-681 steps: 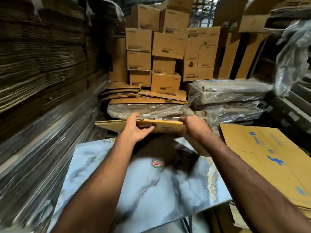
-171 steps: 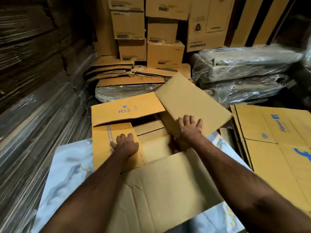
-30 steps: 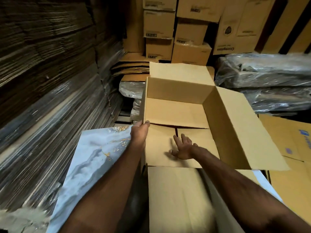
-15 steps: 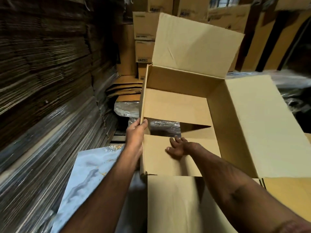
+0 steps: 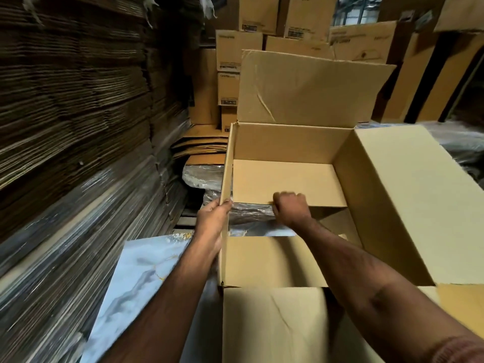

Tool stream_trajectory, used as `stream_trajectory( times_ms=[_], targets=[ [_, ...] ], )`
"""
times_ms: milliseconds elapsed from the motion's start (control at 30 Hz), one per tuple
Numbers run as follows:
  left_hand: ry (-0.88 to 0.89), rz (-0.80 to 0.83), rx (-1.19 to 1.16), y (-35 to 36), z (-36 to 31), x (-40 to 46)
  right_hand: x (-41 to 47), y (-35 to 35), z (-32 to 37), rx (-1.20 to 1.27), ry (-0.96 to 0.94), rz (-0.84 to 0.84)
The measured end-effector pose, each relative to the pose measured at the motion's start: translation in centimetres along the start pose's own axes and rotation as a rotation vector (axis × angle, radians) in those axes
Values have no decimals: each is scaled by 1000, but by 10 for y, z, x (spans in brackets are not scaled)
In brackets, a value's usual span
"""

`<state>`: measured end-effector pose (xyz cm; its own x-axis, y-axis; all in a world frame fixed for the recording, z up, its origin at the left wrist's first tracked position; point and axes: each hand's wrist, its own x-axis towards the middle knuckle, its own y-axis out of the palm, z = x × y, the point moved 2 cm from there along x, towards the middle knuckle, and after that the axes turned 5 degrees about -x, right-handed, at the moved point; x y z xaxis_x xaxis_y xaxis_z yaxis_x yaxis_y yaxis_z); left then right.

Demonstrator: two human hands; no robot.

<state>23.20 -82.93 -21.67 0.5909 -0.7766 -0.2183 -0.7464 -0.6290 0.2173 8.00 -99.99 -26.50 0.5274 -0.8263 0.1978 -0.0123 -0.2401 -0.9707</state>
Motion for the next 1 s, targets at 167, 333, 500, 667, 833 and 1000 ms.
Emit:
stream_trajectory(
  times_ms=[167, 333, 500, 667, 833, 1000],
  targets=[
    [-7, 28, -16, -9, -17, -2, 9, 13, -28, -26, 23, 435],
    [130, -25, 3, -3, -27, 9, 8, 23, -23, 8, -36, 330],
    [72, -168, -62, 3, -15, 46, 17, -17, -5, 34, -231, 32],
    [11, -370, -141, -10, -4, 72, 7, -66, -4, 111, -285, -363],
    [-17, -514, -142, -17, -8, 67, -11, -81, -8, 177, -66, -667],
    [-97, -253, -139, -14, 10, 70, -10, -93, 20, 162, -168, -437]
  ],
)
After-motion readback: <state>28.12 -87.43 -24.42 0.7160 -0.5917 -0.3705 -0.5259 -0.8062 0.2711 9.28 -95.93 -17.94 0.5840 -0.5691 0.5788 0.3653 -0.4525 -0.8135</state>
